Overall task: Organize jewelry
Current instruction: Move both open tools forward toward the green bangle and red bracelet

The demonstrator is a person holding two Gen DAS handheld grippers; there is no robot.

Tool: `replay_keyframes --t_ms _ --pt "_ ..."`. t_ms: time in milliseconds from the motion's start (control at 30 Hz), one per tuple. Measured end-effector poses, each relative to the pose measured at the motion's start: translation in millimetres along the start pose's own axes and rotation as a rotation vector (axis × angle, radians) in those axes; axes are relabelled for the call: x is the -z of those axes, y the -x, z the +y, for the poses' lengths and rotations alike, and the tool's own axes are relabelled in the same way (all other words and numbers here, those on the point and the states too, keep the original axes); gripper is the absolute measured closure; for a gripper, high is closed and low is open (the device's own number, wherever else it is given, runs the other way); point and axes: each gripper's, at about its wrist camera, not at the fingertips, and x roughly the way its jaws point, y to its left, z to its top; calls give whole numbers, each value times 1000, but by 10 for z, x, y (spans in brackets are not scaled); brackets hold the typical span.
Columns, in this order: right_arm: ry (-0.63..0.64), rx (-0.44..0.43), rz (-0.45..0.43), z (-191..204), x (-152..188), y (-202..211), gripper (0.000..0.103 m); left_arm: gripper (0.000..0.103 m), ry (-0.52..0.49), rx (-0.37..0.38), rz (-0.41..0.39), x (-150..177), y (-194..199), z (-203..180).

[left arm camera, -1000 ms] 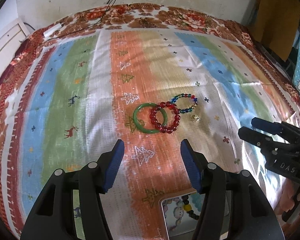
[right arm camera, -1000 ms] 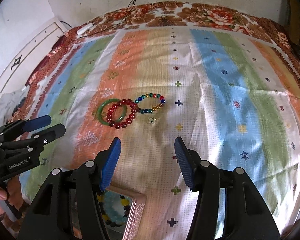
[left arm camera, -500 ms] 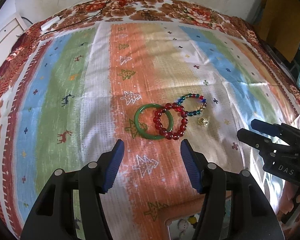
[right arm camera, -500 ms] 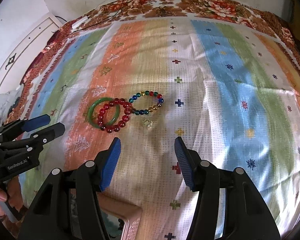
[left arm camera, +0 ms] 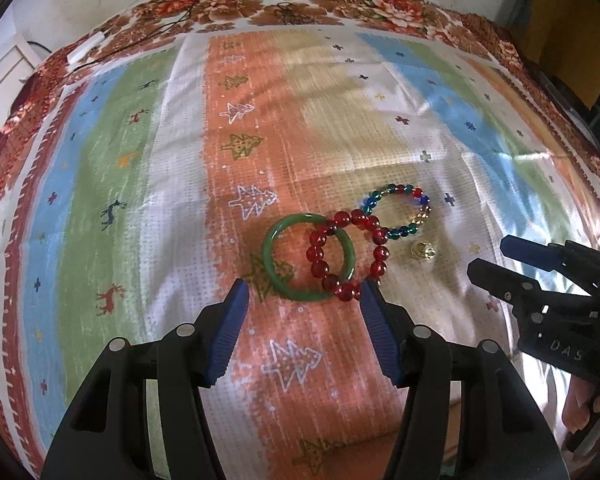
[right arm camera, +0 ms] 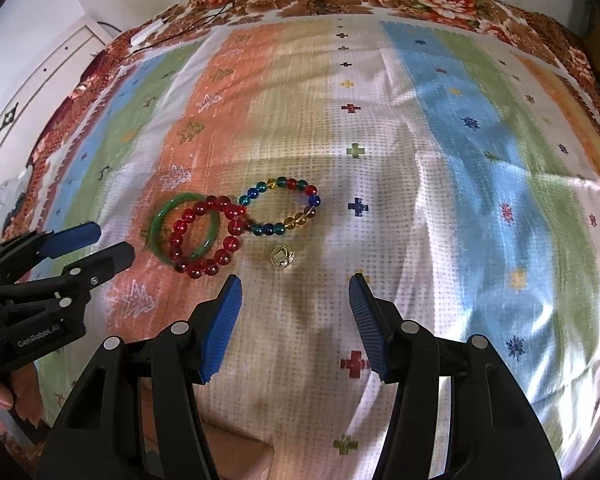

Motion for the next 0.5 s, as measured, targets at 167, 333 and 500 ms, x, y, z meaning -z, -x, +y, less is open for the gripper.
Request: replay_keyframes --t_ms 167,333,500 --pt "20 10 14 8 -33 -120 47 59 -17 -21 28 -71 -144 17" --pt "32 13 18 5 -74 -213 47 59 -13 -9 43 -130 -245 45" --pt "39 16 33 36 -125 -321 47 59 -16 -5 59 -165 -349 66"
